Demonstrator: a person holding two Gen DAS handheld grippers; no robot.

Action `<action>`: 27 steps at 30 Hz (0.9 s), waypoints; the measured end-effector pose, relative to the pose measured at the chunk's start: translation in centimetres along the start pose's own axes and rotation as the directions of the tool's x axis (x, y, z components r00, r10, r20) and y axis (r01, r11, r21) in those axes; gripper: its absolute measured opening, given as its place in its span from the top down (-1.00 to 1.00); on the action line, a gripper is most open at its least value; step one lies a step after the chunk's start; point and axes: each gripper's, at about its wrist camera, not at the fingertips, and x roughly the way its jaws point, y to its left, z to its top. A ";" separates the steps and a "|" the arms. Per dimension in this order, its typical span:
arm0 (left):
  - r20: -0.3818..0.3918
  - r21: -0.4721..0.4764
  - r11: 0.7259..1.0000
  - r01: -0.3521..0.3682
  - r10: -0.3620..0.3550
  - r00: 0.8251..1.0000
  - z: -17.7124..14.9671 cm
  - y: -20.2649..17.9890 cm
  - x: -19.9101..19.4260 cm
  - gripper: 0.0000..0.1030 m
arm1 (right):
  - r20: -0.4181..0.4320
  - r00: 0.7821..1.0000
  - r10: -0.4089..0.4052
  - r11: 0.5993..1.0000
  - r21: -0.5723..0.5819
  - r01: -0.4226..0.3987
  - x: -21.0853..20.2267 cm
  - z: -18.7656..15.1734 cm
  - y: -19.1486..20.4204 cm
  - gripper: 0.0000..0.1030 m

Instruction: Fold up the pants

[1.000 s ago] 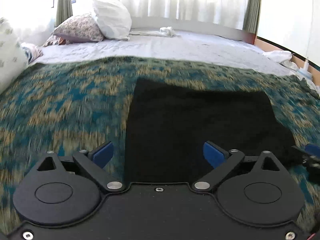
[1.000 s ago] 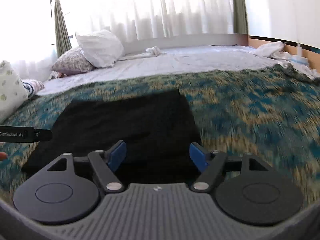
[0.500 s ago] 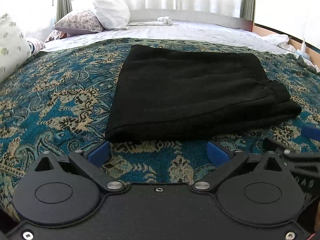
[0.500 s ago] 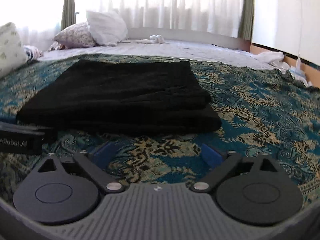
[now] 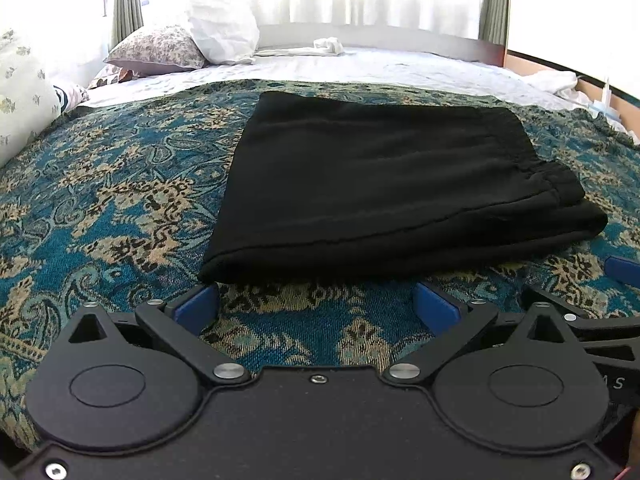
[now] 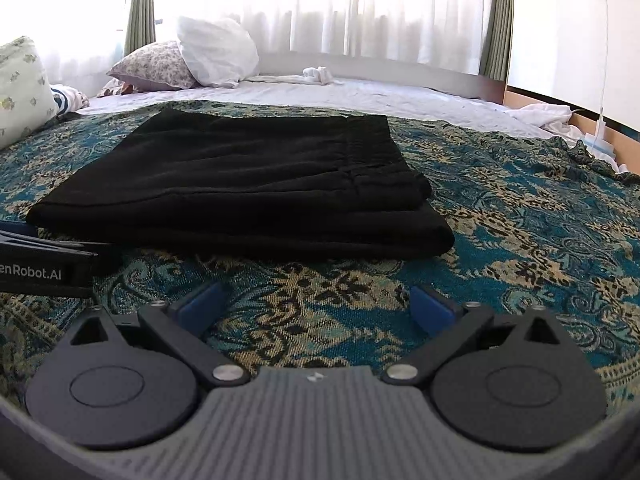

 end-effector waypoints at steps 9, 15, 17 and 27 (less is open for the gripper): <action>-0.004 -0.012 1.000 0.003 -0.003 1.000 0.0 0.3 0.1 -1.00 | 0.008 1.000 -0.003 1.000 0.000 0.003 0.1 -0.1 -0.1 -1.00; -0.008 -0.014 1.000 0.005 -0.005 1.000 0.1 0.4 0.2 -1.00 | 0.013 1.000 -0.004 1.000 0.000 0.004 0.1 -0.2 -0.1 -1.00; -0.006 -0.011 1.000 0.002 -0.002 1.000 0.0 0.4 0.2 -1.00 | 0.013 1.000 -0.004 1.000 0.000 0.004 0.1 -0.2 -0.1 -1.00; 0.006 -0.004 1.000 -0.005 0.005 1.000 -0.1 0.2 0.2 -1.00 | 0.015 1.000 -0.004 1.000 0.001 0.004 0.0 -0.2 -0.1 -1.00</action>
